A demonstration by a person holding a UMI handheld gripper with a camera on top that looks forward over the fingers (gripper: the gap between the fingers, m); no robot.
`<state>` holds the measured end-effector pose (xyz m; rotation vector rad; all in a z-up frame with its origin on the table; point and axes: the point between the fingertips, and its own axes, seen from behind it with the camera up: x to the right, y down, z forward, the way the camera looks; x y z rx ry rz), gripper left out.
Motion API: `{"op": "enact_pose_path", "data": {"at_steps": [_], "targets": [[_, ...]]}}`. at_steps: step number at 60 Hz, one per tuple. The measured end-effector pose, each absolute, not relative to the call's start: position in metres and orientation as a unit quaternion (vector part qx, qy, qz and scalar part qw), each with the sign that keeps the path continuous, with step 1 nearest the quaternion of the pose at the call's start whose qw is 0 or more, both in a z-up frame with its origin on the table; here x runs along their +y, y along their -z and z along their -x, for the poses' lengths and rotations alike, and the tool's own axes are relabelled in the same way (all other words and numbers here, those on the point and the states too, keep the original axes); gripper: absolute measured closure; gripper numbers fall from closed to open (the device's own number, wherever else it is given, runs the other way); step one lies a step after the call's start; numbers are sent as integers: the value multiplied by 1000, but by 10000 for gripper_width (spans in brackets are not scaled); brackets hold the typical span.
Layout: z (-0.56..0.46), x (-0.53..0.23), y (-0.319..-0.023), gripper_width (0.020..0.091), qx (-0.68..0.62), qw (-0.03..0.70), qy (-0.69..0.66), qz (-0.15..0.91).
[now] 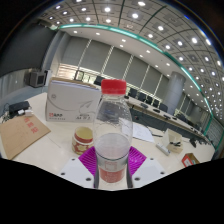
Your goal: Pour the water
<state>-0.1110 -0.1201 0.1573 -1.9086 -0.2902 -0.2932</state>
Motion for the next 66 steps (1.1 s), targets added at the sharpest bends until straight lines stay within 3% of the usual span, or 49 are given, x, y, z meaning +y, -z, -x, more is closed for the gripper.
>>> {"op": "enact_pose_path", "data": {"at_steps": [14,34,54,66], "targets": [[51,-29,-173,730,-281,503,325,750],[52,55,-173,732,-522,400,554,511],[64,76,-174,732,-579,370,593,419],[68,74,-180,729,-548,423,531,489]]}}
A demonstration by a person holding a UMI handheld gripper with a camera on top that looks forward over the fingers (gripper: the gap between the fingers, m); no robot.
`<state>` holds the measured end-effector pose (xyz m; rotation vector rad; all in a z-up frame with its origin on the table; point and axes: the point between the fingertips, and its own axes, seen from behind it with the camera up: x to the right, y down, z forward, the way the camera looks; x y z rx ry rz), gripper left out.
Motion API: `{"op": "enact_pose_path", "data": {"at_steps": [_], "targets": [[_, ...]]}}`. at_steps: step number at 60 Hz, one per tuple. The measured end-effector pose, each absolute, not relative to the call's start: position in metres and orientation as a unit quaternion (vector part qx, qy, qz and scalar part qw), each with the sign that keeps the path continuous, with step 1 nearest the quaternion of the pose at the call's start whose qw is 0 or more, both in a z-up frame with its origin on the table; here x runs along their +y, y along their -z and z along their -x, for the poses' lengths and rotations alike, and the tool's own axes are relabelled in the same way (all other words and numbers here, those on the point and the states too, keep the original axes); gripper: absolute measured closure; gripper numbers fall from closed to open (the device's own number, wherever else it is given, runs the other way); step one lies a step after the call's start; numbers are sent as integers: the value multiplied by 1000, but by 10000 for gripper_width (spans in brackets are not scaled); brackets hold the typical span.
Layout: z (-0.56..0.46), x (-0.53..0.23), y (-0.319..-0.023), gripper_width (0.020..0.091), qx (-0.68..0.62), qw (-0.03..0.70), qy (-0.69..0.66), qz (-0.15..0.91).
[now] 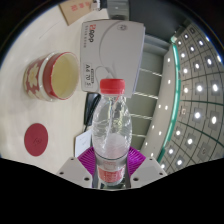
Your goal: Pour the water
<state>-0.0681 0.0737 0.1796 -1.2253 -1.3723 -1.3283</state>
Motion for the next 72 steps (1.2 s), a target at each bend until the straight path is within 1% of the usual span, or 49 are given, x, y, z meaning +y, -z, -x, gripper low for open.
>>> {"op": "enact_pose_path", "data": {"at_steps": [6,11,15,18,26,28,29,31,47,49,51,53,59,60,62,64,67,68,69,70,72], "targets": [[71,67,-187,728,-484,481,448,578],[81,55,-193,726,-412,537,327,659],[89,46,-196,726,-348,564,242,709],[87,43,-192,726,-307,576,179,736],[84,37,-165,726,-213,572,50,791],[81,37,-157,726,-193,569,24,799],[84,39,-146,726,-182,567,12,803],[80,38,-139,725,-167,564,-8,809],[82,44,-68,726,-123,548,-76,824],[83,46,-71,725,-117,564,-83,813],[82,43,-69,723,-118,564,-83,813],[78,42,-74,714,-121,566,-82,811],[80,44,-71,608,-110,573,-79,808],[76,40,-74,590,-108,571,-79,810],[77,42,-67,554,-102,562,-79,817],[74,38,-63,463,-95,547,-80,828],[73,32,-57,261,-82,525,-84,843],[72,30,-56,231,-77,519,-85,847],[70,27,-56,255,-74,513,-83,851],[68,24,-56,263,-70,508,-81,855],[65,19,-57,254,-63,500,-76,861]]}}
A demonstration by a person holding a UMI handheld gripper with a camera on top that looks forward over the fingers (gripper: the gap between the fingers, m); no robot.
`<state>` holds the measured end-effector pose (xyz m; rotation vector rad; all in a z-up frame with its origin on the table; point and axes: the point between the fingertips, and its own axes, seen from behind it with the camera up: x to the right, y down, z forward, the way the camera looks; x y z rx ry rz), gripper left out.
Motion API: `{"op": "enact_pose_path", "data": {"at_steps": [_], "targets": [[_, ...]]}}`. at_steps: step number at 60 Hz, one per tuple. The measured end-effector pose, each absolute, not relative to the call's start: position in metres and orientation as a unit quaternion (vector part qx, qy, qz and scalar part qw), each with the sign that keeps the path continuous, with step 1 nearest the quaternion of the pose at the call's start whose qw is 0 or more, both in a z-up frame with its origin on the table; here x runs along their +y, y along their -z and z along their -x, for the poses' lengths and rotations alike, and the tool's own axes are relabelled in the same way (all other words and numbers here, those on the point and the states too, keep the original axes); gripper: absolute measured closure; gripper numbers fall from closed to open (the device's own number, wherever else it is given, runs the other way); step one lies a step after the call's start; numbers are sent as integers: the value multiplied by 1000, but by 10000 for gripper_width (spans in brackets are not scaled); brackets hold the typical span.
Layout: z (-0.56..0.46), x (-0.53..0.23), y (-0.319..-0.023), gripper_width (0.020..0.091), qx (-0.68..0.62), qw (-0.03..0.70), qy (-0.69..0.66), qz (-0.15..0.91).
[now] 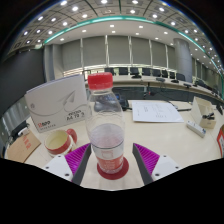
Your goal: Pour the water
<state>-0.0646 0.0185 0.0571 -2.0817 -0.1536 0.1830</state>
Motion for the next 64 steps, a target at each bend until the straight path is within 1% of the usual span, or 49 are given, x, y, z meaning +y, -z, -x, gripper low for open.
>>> {"op": "enact_pose_path", "data": {"at_steps": [1,4,10,16,26,33,39,48,64], "targets": [[63,14,-58,245,-61,499,-71,862],[56,2,-64,244,-54,492,-56,867],[52,-33,-87,245,-55,479,-28,876],[53,-77,-116,245,-47,467,-1,883],[68,-172,-170,242,-31,449,31,893],[89,-233,-201,244,-41,453,41,889],[97,-270,-220,246,-57,462,59,883],[94,-307,-230,245,-42,463,64,883],[112,-333,-225,244,-32,455,40,889]]}}
